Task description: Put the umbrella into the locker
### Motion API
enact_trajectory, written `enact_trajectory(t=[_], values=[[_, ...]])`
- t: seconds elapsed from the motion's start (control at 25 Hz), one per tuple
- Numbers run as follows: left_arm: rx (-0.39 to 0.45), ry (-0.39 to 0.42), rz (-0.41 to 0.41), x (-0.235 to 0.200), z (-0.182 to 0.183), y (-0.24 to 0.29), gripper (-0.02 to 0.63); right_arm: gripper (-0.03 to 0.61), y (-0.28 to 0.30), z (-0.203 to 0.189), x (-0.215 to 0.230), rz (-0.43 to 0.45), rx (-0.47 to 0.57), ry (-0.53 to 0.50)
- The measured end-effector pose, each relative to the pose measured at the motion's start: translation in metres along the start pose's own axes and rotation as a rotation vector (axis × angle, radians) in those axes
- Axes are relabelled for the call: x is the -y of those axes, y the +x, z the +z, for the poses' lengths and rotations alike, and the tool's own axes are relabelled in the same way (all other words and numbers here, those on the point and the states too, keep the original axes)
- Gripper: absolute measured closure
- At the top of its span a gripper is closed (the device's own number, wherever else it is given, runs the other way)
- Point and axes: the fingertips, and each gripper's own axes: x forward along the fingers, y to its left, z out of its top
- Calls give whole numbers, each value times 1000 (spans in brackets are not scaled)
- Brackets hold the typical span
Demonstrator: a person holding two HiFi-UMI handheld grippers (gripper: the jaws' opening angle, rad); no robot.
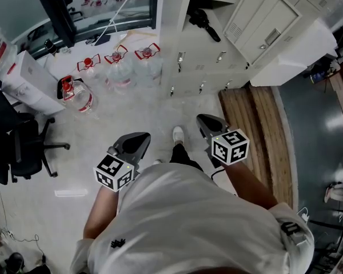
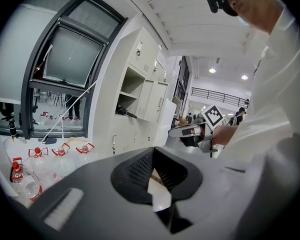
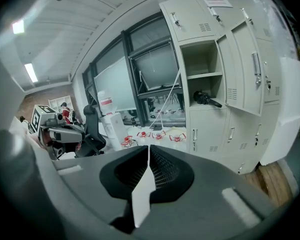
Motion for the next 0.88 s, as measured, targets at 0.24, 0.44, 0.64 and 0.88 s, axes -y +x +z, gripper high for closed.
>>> enact_trajectory(t=[0.24,0.44,0.64,0.88], values=[[3,5,1,-2,4,1,557,565,1,3,1,0,2,-7],[7,3,0,-4,7,5,557,566,4,5,0,11,-3,-9],[14,2,-5,-5,10,9,557,572,5,9,1,17,-5,-18],[18,11,-16,-2,12,11,557,572,4,11,-1,21,-5,-26]])
